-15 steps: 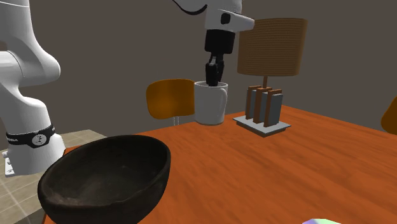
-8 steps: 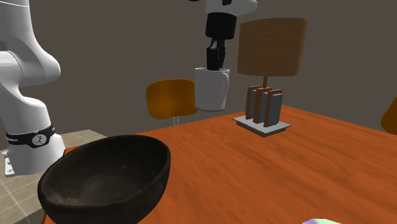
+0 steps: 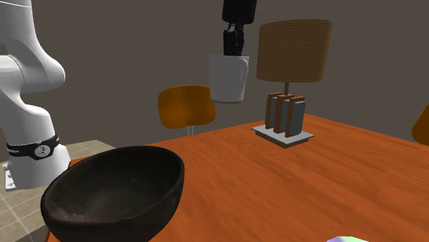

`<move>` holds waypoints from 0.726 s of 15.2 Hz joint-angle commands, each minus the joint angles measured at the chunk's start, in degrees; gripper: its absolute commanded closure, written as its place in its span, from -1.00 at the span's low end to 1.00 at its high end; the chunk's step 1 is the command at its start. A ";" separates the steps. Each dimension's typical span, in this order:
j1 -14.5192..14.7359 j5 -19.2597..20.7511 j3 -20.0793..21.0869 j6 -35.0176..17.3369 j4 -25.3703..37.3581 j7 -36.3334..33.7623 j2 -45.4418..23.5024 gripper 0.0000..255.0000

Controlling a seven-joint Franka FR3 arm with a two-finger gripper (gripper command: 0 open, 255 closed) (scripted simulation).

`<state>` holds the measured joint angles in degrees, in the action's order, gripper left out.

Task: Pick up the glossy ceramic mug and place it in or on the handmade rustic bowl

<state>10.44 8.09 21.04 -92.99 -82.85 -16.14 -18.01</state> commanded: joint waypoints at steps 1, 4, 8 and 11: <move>0.09 -0.04 0.05 1.19 1.13 0.03 0.07 1.00; -3.07 -1.32 -0.98 -0.27 -4.19 3.86 4.40 1.00; -6.75 -2.63 -2.83 -1.64 -9.85 9.21 9.31 1.00; -9.19 -3.29 -4.51 -2.34 -13.17 13.31 12.34 1.00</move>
<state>2.18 5.01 17.17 -94.78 -94.62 -4.44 -6.67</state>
